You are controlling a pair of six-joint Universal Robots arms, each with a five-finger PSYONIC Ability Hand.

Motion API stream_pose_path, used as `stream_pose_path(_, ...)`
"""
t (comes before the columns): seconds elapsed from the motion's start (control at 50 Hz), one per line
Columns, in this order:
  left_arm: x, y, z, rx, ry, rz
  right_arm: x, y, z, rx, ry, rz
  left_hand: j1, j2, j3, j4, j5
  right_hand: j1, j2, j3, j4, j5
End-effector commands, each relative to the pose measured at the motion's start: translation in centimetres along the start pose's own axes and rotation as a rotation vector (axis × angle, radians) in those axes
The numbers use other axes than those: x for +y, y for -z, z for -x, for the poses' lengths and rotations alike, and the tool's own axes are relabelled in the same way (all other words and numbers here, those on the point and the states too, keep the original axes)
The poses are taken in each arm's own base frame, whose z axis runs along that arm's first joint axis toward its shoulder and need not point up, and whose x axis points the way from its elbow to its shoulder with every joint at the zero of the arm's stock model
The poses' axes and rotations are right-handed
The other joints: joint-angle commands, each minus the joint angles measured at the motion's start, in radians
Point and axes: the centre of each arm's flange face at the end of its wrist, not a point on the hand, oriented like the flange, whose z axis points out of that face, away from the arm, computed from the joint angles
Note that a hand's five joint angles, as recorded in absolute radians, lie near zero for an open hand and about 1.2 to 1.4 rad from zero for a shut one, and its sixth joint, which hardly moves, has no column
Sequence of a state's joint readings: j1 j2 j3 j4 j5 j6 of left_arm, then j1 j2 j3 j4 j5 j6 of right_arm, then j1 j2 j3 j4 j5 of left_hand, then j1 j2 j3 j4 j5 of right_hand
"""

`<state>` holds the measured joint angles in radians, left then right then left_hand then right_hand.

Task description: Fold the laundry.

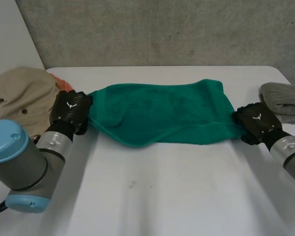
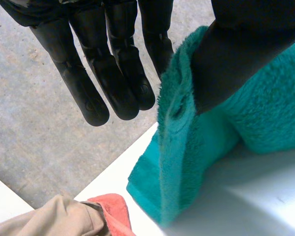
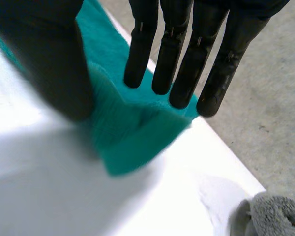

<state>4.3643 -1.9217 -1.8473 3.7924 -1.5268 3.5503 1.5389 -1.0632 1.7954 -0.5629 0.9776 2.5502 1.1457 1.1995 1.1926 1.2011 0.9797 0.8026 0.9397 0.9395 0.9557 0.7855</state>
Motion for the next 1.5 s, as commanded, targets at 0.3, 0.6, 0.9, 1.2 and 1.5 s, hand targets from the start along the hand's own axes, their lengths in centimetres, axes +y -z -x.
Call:
stream_pose_path(0.3, -1.4, 0.9, 0.8, -0.015, 0.006, -0.017, -7.0, 0.3, -3.7, -0.029, -0.268, 0.285, 0.251, 0.197, 0.204, 0.195, 0.242, -0.365, -0.502, -0.502, -0.518, -0.523)
stream_pose_path(0.6, -1.6, 0.2, 1.5, -0.038, 0.003, -0.027, -3.0, -3.9, -1.3, -0.023, -0.2, 0.43, 0.251, 0.197, 0.204, 0.195, 0.242, -0.172, -0.309, -0.309, -0.325, -0.33)
stream_pose_path(0.9, -1.2, 3.3, 1.7, 0.04, -0.073, 0.176, -7.6, 1.4, -0.4, -0.099, -0.041, 0.394, 0.251, 0.197, 0.204, 0.195, 0.242, 0.594, 0.457, 0.457, 0.441, 0.436)
stream_pose_path(1.2, 1.2, 11.5, 1.4, 0.318, -0.334, 0.618, -4.5, 12.0, -0.8, -0.369, 0.184, 0.75, 0.251, 0.197, 0.204, 0.195, 0.242, 0.594, 0.457, 0.457, 0.441, 0.436)
stream_pose_path(1.5, 1.3, 2.1, 0.9, 0.148, -0.373, 0.312, -4.8, 3.9, -1.0, -0.127, 0.317, 0.492, 0.251, 0.197, 0.204, 0.195, 0.242, 0.594, 0.457, 0.457, 0.441, 0.436)
